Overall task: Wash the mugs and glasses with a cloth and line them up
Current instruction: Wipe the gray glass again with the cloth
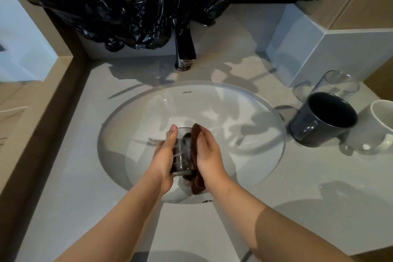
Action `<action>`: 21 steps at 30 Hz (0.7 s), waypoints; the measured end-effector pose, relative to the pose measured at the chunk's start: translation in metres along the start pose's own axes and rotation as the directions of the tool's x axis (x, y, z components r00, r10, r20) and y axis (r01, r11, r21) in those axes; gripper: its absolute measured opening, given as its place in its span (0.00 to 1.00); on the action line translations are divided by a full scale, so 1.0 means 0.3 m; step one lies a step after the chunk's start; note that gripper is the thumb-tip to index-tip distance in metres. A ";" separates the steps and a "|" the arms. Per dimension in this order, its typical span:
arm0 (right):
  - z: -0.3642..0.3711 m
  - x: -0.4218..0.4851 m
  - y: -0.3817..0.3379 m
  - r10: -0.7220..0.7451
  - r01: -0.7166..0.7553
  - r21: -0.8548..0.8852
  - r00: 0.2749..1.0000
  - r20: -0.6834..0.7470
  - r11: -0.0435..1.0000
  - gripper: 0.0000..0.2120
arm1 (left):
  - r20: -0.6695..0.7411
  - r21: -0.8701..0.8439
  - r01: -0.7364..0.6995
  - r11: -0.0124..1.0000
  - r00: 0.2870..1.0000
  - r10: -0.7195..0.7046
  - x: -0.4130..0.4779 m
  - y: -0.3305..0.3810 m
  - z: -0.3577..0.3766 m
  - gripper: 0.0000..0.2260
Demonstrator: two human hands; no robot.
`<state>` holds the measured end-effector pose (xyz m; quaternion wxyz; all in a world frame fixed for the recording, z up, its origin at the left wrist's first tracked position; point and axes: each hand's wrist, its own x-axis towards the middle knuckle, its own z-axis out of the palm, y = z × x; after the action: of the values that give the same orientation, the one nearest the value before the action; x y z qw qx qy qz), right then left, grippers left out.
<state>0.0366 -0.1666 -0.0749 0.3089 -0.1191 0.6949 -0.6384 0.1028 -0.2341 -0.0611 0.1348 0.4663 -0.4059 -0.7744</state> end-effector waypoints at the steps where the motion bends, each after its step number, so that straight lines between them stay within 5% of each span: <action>1: -0.009 0.009 -0.004 0.048 -0.046 0.042 0.997 -0.054 0.998 0.10 | 0.024 0.017 0.013 1.000 1.000 -0.013 -0.002 0.001 0.003 0.28; 3: -0.020 0.021 -0.006 0.158 -0.152 0.118 0.987 -0.040 0.981 0.13 | 0.029 0.046 0.009 0.999 1.000 -0.011 0.000 -0.003 0.008 0.27; 8: 0.013 0.003 0.020 0.051 -0.052 0.000 0.991 0.121 0.999 0.12 | 0.032 0.033 0.012 0.999 0.999 -0.013 -0.011 0.003 0.003 0.27; 14: -0.033 0.023 -0.024 0.297 -0.301 0.109 0.954 0.048 0.947 0.18 | 0.046 0.034 0.017 0.999 0.999 -0.018 -0.008 0.003 0.011 0.28; 21: 0.003 0.003 0.008 0.023 -0.021 -0.015 0.992 0.124 1.000 0.17 | 0.071 0.037 0.022 0.999 0.997 -0.024 -0.005 0.006 -0.002 0.27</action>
<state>0.0368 -0.1674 -0.0775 0.3578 -0.1531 0.6799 -0.6215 0.1038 -0.2345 -0.0590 0.1029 0.4453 -0.4188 -0.7847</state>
